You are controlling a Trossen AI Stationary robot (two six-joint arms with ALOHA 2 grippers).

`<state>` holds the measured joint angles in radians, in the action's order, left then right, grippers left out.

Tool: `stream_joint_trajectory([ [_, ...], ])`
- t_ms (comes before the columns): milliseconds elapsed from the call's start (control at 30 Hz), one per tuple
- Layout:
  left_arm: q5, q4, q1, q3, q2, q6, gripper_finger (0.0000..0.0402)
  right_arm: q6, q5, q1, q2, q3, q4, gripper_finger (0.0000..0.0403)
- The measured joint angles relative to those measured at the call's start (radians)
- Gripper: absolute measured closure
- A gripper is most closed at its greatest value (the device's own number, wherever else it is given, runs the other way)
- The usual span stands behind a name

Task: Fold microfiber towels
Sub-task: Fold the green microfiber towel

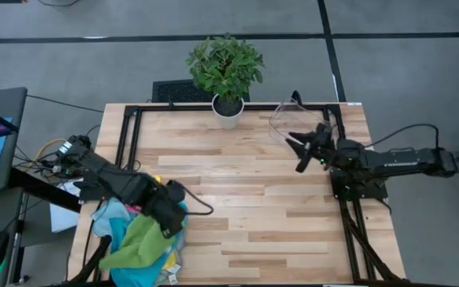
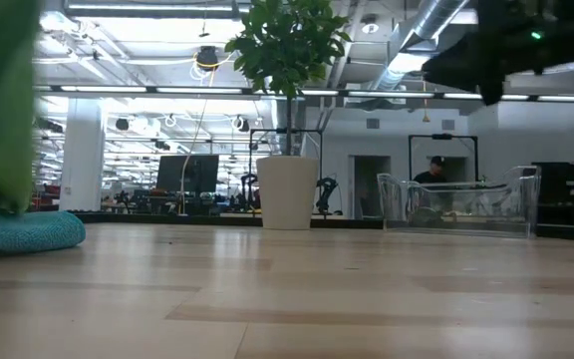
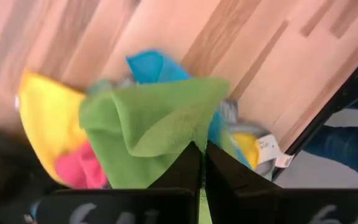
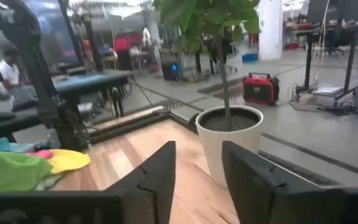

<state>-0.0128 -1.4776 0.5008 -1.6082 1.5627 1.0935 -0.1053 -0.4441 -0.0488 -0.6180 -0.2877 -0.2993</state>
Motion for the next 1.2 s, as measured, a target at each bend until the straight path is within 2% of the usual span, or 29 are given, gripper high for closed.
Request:
stream_joint_trajectory([
  [133,0.001,-0.002,-0.083,-0.042,0.001,-0.116,0.0401,-0.006,0.029,-0.006,-0.134,-0.093,0.003,0.0201],
  [267,-0.011,-0.013,-0.156,-0.087,0.001,-0.220,0.0401,0.034,0.129,0.003,-0.267,-0.167,0.002,0.0180],
  [500,-0.030,-0.013,-0.248,-0.101,0.002,-0.308,0.0401,0.079,0.314,0.017,-0.556,-0.306,-0.091,0.0177],
  [767,-0.076,-0.017,-0.274,-0.101,0.006,-0.417,0.0401,0.089,0.473,0.052,-0.846,-0.478,-0.201,0.0177],
  [967,-0.121,-0.030,-0.274,-0.101,0.006,-0.436,0.0401,0.079,0.495,0.111,-1.037,-0.606,-0.275,0.0177],
  [1200,-0.162,-0.032,-0.274,-0.101,0.006,-0.439,0.0401,0.081,0.490,0.182,-1.205,-0.741,-0.269,0.0177],
])
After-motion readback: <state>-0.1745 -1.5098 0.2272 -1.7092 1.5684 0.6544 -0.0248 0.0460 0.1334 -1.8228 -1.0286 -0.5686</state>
